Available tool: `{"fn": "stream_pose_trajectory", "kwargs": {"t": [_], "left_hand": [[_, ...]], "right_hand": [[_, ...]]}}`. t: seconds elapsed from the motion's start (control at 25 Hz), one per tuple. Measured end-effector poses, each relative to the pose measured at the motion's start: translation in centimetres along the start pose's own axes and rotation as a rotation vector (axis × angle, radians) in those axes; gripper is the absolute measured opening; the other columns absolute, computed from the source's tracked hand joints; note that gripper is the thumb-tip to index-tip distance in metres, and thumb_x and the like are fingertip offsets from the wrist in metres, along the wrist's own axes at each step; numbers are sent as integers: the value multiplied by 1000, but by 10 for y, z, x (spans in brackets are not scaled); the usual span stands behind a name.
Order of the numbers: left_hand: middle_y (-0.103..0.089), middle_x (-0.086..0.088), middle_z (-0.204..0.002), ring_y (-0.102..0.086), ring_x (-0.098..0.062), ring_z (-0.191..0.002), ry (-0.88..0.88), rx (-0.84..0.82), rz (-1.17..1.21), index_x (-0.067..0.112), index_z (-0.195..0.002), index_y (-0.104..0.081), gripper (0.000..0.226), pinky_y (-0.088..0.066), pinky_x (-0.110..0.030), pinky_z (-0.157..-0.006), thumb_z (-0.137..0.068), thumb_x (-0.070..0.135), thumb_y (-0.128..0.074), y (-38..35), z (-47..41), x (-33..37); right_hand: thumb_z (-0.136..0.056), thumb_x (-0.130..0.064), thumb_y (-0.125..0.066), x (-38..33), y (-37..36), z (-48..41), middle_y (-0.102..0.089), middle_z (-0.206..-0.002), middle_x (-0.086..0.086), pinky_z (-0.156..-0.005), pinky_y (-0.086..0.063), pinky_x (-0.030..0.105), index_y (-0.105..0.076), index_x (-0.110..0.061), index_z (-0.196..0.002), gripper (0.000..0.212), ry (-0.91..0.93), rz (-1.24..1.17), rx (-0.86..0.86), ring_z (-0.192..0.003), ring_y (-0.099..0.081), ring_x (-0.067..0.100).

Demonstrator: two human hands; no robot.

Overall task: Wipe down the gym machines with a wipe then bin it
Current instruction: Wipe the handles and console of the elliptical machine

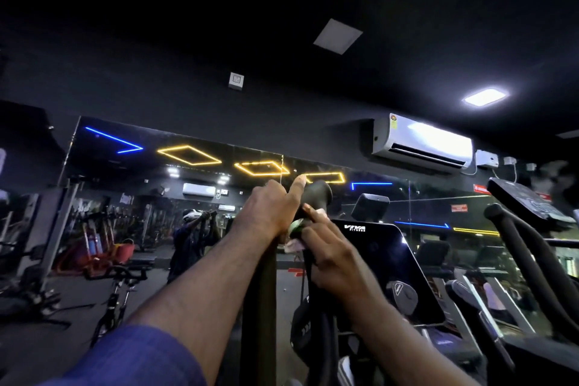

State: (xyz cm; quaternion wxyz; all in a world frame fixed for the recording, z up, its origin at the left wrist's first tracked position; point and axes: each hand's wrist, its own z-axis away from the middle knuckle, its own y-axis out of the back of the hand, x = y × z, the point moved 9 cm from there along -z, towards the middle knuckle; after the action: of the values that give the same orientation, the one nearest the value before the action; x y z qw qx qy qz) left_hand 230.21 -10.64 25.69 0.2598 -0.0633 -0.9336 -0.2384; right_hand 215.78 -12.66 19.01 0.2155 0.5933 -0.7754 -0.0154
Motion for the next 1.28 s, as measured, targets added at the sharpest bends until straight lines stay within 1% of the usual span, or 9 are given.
{"fn": "stream_pose_trajectory", "kwargs": {"t": [0.16, 0.24, 0.36, 0.52, 0.72, 0.92, 1.08, 1.16, 1.28], "left_hand": [[-72, -5, -79, -72, -24, -67, -22, 10, -65, 19, -92, -68, 85, -64, -48, -71, -83, 95, -31, -1, 6, 1], [-70, -6, -79, -71, -24, -67, -36, 39, -119, 18, -91, -67, 83, -63, -44, -70, -89, 90, -26, 2, 7, 5], [-67, -8, -82, -68, -24, -72, -15, 54, -135, 15, -90, -67, 79, -59, -41, -73, -99, 80, -23, 5, 6, 6], [-71, -9, -72, -72, -25, -61, -17, 64, -94, 13, -85, -67, 79, -64, -46, -69, -100, 77, -24, 10, 13, 8], [-71, -11, -76, -70, -24, -59, -3, 19, -88, 13, -91, -67, 69, -64, -40, -65, -105, 68, -29, 9, 20, 16], [-71, -11, -72, -71, -24, -58, 15, 27, -62, 13, -86, -67, 64, -61, -39, -63, -108, 62, -32, 14, 27, 24], [-73, -17, -74, -69, -26, -57, 36, -5, -6, 8, -92, -67, 64, -62, -41, -67, -108, 61, -34, 9, 30, 23], [-74, -18, -75, -72, -29, -58, 42, 28, -34, 7, -89, -68, 66, -63, -39, -62, -108, 61, -35, 13, 28, 21], [-74, -17, -75, -74, -28, -58, 44, 50, -54, 7, -90, -69, 69, -64, -40, -60, -106, 65, -36, 13, 25, 19]], "right_hand": [[-109, -20, -45, -29, -1, 51, -69, -112, 7, -113, -46, 36, -70, -4, -111, 30, 36, -172, 5, -132, -56, 19], [-102, -6, -55, -21, 16, 42, -68, -117, 3, -108, -49, 35, -70, -8, -112, 18, 7, -167, 60, -125, -60, 17], [-94, 13, -61, 24, 33, -4, -66, -133, 1, -115, -45, 33, -71, -5, -122, 34, -195, -168, 211, -138, -54, 17], [-95, 20, -50, 16, -4, 42, -50, -156, 7, -123, -34, 36, -57, -5, -144, 56, -291, -310, 160, -150, -38, 14], [-104, -11, -44, 37, 36, 44, -73, -121, 4, -98, -50, 14, -65, -10, -137, 39, -446, -374, 316, -108, -66, -5], [-107, -25, -45, 37, 14, 31, -74, -120, 9, -98, -48, 11, -64, -11, -139, 40, -599, -456, 348, -105, -67, 3], [-100, -13, -59, 77, -3, 62, -78, -104, -9, -88, -59, 32, -76, -26, -122, 31, -904, -813, 417, -97, -73, 7], [-98, -17, -61, 105, -16, 37, -79, -97, 2, -80, -60, 46, -78, -21, -112, 22, -1059, -1098, 399, -93, -76, 25], [-105, -22, -58, 81, -38, 28, -72, -90, 22, -66, -59, 43, -74, -15, -103, 18, -1090, -1369, 305, -72, -70, 28]]}}
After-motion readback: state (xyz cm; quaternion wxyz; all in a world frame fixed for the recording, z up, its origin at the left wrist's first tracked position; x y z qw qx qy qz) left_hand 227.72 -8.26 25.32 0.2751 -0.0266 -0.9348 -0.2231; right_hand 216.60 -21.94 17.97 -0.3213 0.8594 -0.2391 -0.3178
